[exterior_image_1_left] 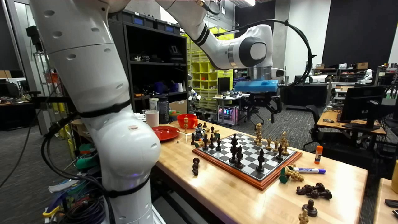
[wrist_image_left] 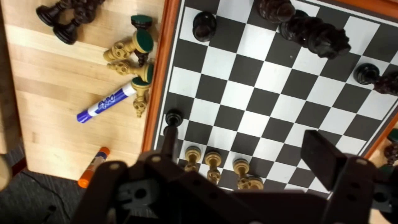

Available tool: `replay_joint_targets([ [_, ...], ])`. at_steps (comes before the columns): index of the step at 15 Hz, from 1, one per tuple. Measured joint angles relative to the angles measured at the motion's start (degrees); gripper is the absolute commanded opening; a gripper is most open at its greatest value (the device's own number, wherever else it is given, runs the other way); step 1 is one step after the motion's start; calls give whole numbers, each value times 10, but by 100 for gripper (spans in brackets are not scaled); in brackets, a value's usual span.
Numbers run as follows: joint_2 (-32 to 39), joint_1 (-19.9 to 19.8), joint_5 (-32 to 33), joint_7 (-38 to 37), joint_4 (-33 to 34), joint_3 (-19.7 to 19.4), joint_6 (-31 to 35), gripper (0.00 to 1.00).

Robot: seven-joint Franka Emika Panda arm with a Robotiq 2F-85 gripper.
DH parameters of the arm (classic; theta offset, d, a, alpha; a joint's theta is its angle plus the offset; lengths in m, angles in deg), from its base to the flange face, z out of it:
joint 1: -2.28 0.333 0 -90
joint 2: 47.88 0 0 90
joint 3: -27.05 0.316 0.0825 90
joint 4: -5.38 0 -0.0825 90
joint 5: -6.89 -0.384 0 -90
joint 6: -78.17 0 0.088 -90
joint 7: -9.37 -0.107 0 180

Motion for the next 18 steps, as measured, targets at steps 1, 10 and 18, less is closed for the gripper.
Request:
replay_joint_targets([
  [1,2,-6,0,-7,0,-3,0,100],
  [10,29,-37,6,-73,-11,-16,2,100],
  [18,53,-37,3,-86,-36,-17,6,100],
])
